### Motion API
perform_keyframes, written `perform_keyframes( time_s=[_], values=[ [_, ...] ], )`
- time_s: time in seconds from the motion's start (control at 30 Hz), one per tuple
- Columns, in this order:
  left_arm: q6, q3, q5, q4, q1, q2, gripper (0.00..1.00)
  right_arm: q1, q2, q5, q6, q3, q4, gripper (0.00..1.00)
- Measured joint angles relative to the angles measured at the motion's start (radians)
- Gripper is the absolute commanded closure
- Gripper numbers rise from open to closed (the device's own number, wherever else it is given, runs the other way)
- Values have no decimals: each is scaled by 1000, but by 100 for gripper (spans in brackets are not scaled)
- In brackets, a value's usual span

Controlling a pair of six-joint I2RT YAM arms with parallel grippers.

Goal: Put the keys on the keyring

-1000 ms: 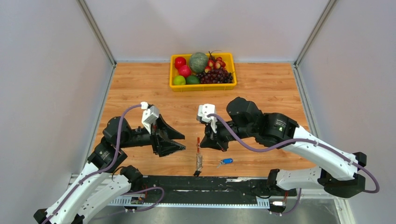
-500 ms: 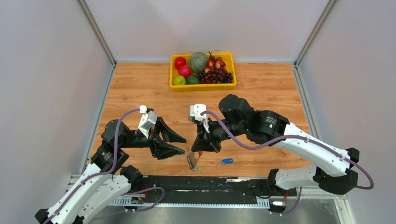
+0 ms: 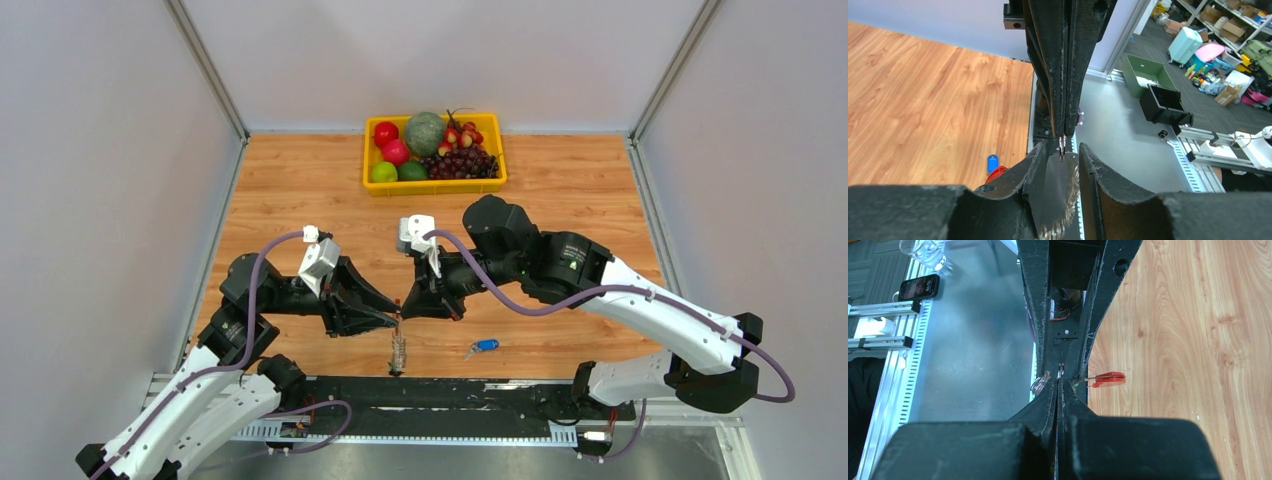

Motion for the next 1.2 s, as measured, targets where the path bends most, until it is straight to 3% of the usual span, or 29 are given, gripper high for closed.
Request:
perform_keyframes(
  time_s=[0.1, 0.13, 0.2, 0.6, 0.73, 0.9, 1.03, 1.2],
  values=[
    [7, 0, -1, -8, 0, 0, 81, 0, 0, -1, 0, 0, -1, 100],
    [8, 0, -3, -11, 0, 0, 94, 0, 0, -1, 0, 0, -1, 100],
    [10, 0, -6, -14, 0, 0, 99, 0, 0, -1, 0, 0, -1, 100],
    [-4, 0, -90, 0, -1, -33, 100, -8, -12, 13, 0, -7, 38, 97],
    [-21, -4, -118, 24, -1, -39, 100, -8, -20, 24, 0, -8, 57, 86],
    [-40, -36, -158, 59, -1, -53, 100, -8, -37, 37, 6, -26, 70, 64],
    [-46, -43, -187, 63, -1, -53, 100, -7, -78, 52, 12, -47, 86, 57],
    [-58, -43, -204, 81, -1, -53, 100, -7, -148, 84, 15, -72, 115, 55]
  ],
)
